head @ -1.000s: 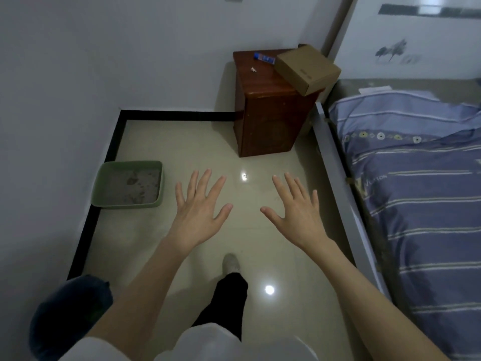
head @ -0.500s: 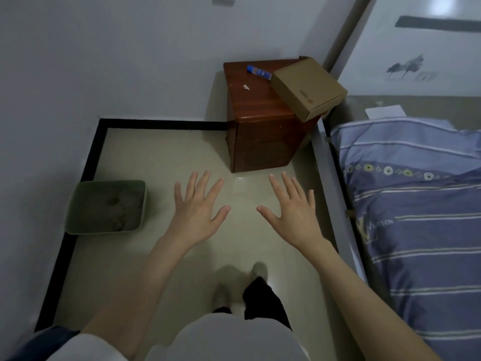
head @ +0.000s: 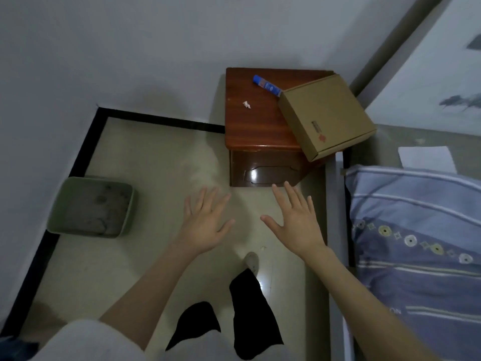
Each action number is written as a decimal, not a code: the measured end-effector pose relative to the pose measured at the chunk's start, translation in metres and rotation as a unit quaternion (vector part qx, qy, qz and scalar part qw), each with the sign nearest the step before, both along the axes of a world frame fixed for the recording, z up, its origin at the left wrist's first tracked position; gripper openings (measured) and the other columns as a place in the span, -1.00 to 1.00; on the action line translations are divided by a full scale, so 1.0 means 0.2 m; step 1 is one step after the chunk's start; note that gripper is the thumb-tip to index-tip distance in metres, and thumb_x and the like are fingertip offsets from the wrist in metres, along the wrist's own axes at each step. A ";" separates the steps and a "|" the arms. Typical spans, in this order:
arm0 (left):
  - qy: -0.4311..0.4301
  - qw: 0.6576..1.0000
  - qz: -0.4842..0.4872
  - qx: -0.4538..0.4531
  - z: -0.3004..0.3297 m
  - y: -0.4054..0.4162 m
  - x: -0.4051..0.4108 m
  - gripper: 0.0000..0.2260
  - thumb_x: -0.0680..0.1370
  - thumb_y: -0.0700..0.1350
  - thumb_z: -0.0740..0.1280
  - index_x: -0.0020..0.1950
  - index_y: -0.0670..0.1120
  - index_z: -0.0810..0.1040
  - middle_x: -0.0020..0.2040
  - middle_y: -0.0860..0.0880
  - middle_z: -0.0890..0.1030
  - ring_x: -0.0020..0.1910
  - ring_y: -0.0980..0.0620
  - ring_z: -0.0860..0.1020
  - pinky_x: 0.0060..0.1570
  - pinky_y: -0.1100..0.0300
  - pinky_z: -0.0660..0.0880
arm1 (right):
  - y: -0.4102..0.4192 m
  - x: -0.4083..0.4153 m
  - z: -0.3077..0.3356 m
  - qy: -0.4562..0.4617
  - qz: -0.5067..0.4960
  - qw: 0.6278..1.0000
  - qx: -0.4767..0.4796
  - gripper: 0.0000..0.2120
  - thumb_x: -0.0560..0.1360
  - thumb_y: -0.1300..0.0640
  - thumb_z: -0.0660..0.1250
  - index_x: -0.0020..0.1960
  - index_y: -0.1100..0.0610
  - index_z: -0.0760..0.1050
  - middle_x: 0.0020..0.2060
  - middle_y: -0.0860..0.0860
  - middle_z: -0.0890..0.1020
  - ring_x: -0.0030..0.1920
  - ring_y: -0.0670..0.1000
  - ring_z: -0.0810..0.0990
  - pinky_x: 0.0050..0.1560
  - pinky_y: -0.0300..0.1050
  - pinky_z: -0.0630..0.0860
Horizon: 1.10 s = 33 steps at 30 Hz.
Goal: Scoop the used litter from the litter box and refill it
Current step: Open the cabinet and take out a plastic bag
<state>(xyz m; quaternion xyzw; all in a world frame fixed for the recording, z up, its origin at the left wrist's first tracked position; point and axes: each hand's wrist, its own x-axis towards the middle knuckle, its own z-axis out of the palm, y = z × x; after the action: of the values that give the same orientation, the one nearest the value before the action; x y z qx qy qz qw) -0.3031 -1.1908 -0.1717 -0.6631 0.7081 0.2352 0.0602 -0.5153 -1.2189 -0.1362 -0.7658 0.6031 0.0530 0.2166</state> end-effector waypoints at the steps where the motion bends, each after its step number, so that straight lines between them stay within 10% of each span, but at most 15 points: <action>1: 0.000 1.000 0.005 0.008 -0.05 -0.06 -0.02 -0.19 0.30 0.33 -0.31 0.52 0.08 -0.03 0.55 -0.03 -0.07 0.51 -0.08 -0.15 0.40 -0.17 -0.19 | -0.09 -0.01 -0.04 0.000 0.015 1.000 0.005 -0.31 0.54 -0.25 0.08 0.53 -0.04 -0.12 0.54 0.05 -0.05 0.53 0.06 -0.11 0.48 0.04 -0.19; 10: 0.033 0.995 0.063 0.072 -0.70 -0.52 -0.02 -0.19 0.31 0.37 -0.27 0.52 0.08 -0.07 0.55 0.04 -0.07 0.51 -0.02 -0.13 0.42 -0.12 -0.16 | -0.90 0.11 -0.67 0.054 0.085 0.994 -0.052 -0.31 0.56 -0.22 0.06 0.53 -0.02 -0.19 0.54 0.06 -0.11 0.53 0.09 -0.21 0.44 0.02 -0.30; 19: 0.303 0.898 0.266 0.177 -1.41 -0.87 -0.01 -0.09 0.42 0.04 0.44 0.52 -0.05 -0.13 0.54 0.00 -0.01 0.51 -0.01 -0.02 0.47 0.02 0.02 | -1.10 0.11 -1.31 0.075 0.075 0.953 -0.284 -0.24 0.46 -0.27 0.23 0.50 0.08 0.09 0.47 0.13 0.23 0.48 0.14 0.12 0.46 0.15 -0.08; 33: 0.504 0.783 0.337 0.138 -1.65 -1.17 -0.12 -0.10 0.46 -0.29 0.39 0.52 0.05 -0.20 0.41 0.20 0.16 0.15 0.47 0.22 -0.05 0.71 0.25 | -1.15 0.11 -1.44 0.030 0.094 0.926 -0.364 -0.29 0.45 -0.21 0.27 0.45 0.08 0.10 0.42 0.12 0.15 0.43 0.16 0.12 0.45 0.14 -0.08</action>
<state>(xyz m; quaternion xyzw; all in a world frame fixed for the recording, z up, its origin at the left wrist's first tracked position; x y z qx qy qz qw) -0.3267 -1.4254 -0.5017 -0.6308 0.3287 0.6368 -0.2977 -0.4941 -1.4491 -0.4243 -0.8434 0.5123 -0.1266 -0.1013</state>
